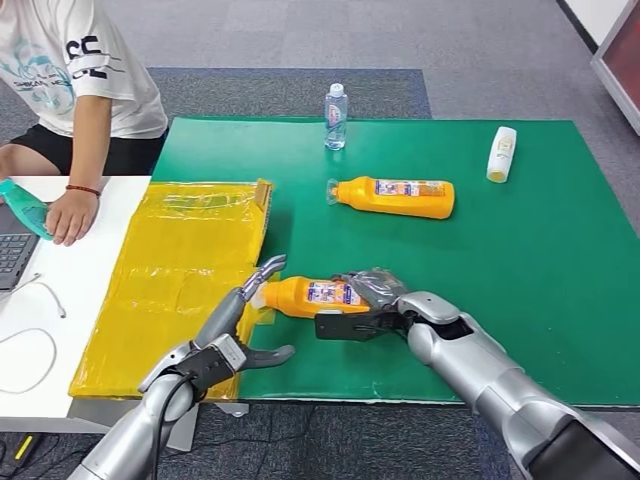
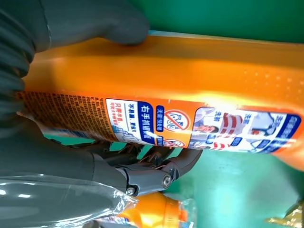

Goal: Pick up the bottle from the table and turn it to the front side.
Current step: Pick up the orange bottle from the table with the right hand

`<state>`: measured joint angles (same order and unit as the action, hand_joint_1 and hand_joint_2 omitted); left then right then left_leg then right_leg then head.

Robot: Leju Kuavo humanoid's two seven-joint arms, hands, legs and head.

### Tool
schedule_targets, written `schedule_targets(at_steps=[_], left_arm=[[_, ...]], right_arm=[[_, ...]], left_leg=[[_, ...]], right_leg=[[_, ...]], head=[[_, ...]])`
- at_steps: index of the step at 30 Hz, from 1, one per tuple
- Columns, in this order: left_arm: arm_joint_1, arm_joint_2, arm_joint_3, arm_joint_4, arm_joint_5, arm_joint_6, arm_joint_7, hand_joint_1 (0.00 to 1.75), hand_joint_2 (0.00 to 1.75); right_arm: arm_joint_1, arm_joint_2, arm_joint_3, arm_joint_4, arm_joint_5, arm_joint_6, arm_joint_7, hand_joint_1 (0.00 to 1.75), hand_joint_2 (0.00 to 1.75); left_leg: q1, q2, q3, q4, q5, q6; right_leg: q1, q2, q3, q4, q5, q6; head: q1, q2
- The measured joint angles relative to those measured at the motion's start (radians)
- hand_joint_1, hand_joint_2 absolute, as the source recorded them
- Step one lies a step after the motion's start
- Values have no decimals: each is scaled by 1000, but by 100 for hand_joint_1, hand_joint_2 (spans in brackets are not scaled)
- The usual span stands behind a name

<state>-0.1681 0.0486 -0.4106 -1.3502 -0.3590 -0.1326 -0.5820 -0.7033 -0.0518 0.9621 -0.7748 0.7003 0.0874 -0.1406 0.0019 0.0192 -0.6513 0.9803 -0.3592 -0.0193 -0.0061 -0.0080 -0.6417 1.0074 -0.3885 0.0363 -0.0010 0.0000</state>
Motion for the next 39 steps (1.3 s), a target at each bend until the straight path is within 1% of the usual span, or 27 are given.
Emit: schedule_targets(at_steps=[5,8,12,15,20,26,32,39], left_arm=[[22,8,1,-22,-35,27,-20,0,175],[42,14,1,-51,-97,96,-35,0,175],[74,20,-4,-118,-191,204,-37,0,175],[93,26,-15,-169,-212,230,-37,0,175],[109,36,-27,-210,-206,236,-37,0,175],[114,45,-27,-221,-167,220,-54,0,175],[125,52,-19,-222,-100,160,-81,0,175],[134,55,11,-217,-26,63,-109,0,175]], right_arm=[[69,-18,-115,-7,-86,-60,-62,175,175],[126,-33,-215,-32,-161,-80,-102,175,175],[216,-44,-373,-87,-233,-88,-149,175,175],[272,-45,-479,-124,-269,-76,-179,175,175],[334,-45,-594,-166,-314,-49,-217,175,175],[383,-45,-678,-207,-372,-10,-263,175,175],[452,-42,-752,-273,-446,60,-318,175,175],[507,-36,-801,-356,-498,117,-353,175,175]], left_leg=[[0,0,0,0,0,0],[0,-1,0,0,-1,1],[0,-1,2,0,-2,2],[0,-1,4,0,-3,3],[0,-1,6,0,-4,3],[0,-1,7,0,-3,3],[0,-1,5,0,-4,3],[0,-1,3,0,-4,3]], right_leg=[[0,0,0,-1,0,0],[0,-1,1,-1,-1,1],[0,-1,3,-2,-2,2],[0,-1,6,-2,-2,2],[0,-1,8,-3,-2,2],[0,-1,9,-3,-2,2],[0,-1,8,-2,-3,3],[0,-1,5,-2,-4,3]], head=[[0,0],[0,0],[0,0],[0,0],[0,0],[0,0],[0,0],[0,0]])
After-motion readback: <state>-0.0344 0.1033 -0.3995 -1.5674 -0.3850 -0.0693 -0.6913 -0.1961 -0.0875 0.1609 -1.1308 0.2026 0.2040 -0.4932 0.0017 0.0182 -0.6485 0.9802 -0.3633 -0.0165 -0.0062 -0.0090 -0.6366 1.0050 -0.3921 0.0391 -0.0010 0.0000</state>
